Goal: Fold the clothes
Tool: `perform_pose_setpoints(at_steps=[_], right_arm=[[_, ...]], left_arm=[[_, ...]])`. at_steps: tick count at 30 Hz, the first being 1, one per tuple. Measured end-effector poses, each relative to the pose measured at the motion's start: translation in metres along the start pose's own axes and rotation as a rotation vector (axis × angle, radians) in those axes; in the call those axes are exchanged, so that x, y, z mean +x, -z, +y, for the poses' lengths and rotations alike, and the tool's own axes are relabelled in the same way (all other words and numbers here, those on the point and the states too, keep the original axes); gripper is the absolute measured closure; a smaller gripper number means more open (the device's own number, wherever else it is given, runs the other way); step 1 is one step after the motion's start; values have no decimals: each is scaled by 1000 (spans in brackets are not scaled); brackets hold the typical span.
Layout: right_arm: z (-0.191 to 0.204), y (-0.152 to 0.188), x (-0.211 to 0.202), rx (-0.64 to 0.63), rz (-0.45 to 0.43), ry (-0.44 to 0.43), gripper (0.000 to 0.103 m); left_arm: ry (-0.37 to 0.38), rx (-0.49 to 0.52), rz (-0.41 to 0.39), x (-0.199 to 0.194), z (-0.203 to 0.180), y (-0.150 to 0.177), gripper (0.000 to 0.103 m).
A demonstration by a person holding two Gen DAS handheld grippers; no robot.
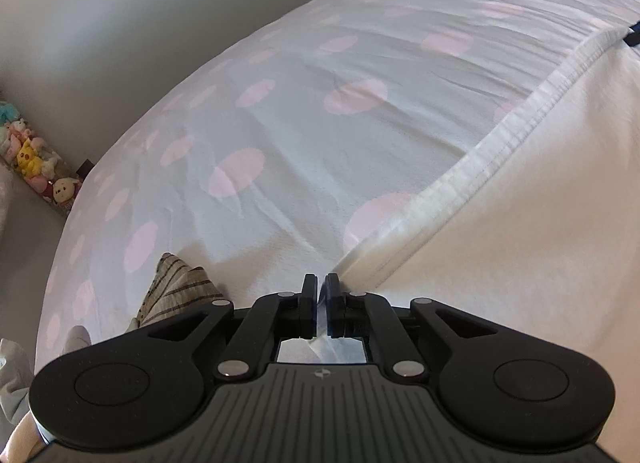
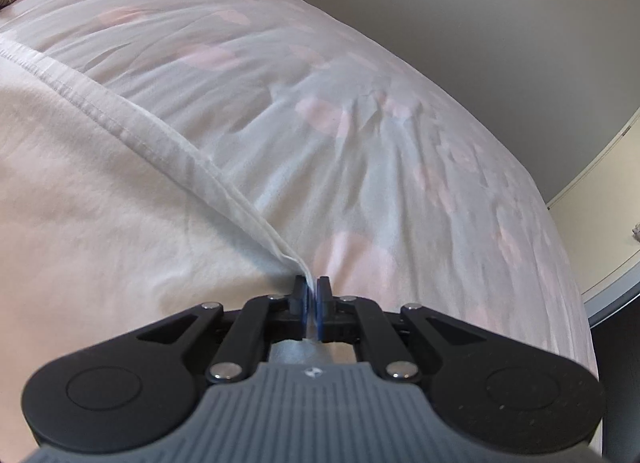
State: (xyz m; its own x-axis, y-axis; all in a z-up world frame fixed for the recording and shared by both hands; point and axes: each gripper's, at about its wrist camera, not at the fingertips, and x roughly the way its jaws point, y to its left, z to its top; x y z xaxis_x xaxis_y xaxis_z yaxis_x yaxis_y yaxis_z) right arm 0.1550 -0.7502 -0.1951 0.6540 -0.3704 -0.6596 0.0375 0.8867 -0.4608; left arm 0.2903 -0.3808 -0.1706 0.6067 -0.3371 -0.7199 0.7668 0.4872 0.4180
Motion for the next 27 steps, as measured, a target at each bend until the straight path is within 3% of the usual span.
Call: perform_pose_setpoints(at_steps=[4,9,18,25,27], right_arm=[[-13,-2,-22,58,-6,24,77],[-24,8,-71,170,-24,-3,77],[8,67,-170,467,4,-150,77],[26,121,-186,822,208,-195,77],[26,129,-184,873,264,-199,76]], left_arm=[[-2,-87,-13,-25,15,4,91],[37,-190,-26,-74,16,18,88],[218,-393,-2,-155,-27,71,87],[344,-551,187,-164,-58,105,87],[334,-581,231,-163,-64,114,87]])
